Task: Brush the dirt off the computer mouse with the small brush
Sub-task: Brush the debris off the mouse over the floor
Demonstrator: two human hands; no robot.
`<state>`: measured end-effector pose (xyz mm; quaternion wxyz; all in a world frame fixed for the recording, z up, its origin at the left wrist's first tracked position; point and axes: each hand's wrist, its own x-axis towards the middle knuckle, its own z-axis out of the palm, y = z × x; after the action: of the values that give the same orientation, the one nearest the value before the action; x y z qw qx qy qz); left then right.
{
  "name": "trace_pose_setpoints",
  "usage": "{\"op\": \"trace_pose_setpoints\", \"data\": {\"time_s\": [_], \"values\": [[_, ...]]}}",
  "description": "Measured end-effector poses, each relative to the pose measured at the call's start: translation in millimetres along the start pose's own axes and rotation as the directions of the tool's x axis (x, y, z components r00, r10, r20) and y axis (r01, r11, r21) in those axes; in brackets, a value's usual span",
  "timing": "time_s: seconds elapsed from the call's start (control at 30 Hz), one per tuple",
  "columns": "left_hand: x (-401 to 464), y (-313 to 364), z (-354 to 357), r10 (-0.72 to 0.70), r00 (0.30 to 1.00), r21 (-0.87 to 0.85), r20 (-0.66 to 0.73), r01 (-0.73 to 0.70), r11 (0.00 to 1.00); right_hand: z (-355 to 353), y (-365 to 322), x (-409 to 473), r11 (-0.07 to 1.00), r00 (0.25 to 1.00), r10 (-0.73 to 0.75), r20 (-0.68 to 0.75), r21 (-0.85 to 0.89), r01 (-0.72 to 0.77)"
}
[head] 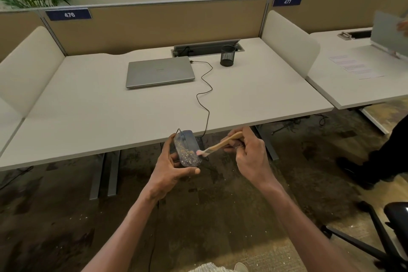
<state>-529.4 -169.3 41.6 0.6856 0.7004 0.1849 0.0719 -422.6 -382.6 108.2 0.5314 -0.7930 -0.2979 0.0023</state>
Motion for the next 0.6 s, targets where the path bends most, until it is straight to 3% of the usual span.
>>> {"op": "trace_pose_setpoints", "data": {"time_s": [0.6], "values": [[6.7, 3.4, -1.9, 0.007, 1.0, 0.033, -0.003, -0.007, 0.999, -0.9, 2.1, -0.5, 1.0, 1.0, 0.015, -0.021, -0.02, -0.015]]}}
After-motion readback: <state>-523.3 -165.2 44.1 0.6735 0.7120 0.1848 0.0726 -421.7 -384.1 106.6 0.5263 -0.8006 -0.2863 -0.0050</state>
